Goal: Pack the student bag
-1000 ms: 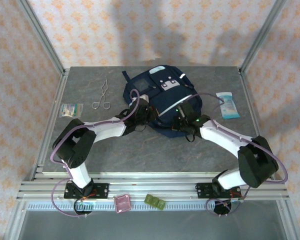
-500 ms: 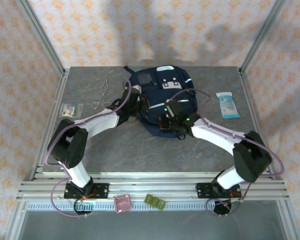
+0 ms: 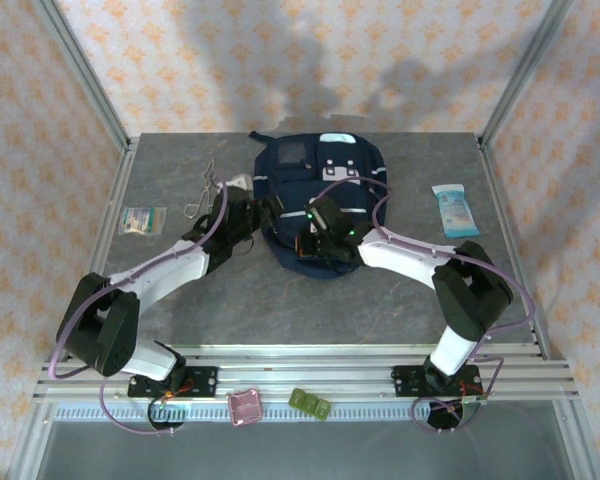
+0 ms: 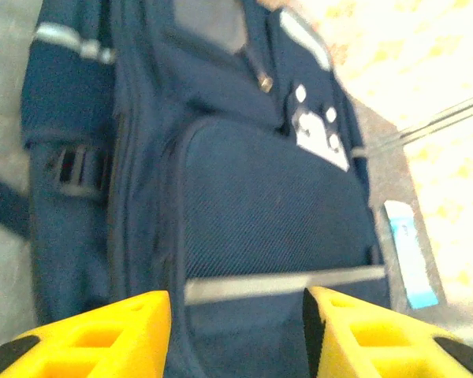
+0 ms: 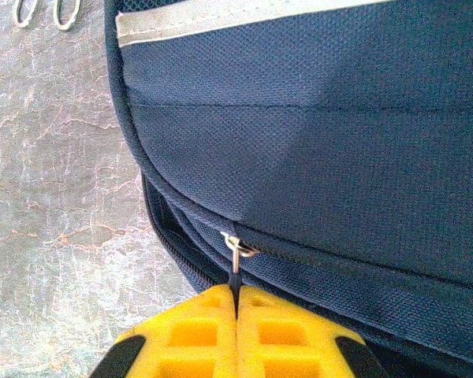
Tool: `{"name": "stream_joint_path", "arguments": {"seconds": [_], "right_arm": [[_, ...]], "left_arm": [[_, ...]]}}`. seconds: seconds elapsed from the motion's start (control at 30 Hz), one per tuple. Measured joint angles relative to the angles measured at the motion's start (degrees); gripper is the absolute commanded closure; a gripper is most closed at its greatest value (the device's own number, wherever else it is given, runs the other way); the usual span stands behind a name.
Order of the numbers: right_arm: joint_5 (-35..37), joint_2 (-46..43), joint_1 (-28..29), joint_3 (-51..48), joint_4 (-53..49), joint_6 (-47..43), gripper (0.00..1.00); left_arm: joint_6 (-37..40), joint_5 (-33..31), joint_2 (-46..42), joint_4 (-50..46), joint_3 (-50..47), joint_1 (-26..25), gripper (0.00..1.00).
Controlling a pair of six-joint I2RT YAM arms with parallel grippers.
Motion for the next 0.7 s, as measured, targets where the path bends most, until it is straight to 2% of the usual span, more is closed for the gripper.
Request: {"name": "stream_joint_path", "arguments": {"seconds": [0.27, 0.57, 0.7], "right_arm": [[0.0, 0.0, 0.0, 0.0, 0.3, 0.0, 1.00], [0.0, 0.0, 0.0, 0.0, 0.4, 0.0, 1.00], [-0.2, 0.0, 0.0, 0.0, 0.6, 0.4, 1.00]], "left_arm": [[-5.7, -2.3, -1.4, 4.0, -8.8, -4.8, 0.46], [-8.1, -4.6, -1.6, 10.9, -9.5, -5.5, 0.43], [-8.8, -4.8, 1.2, 12.5, -9.0, -6.0, 0.42]]}}
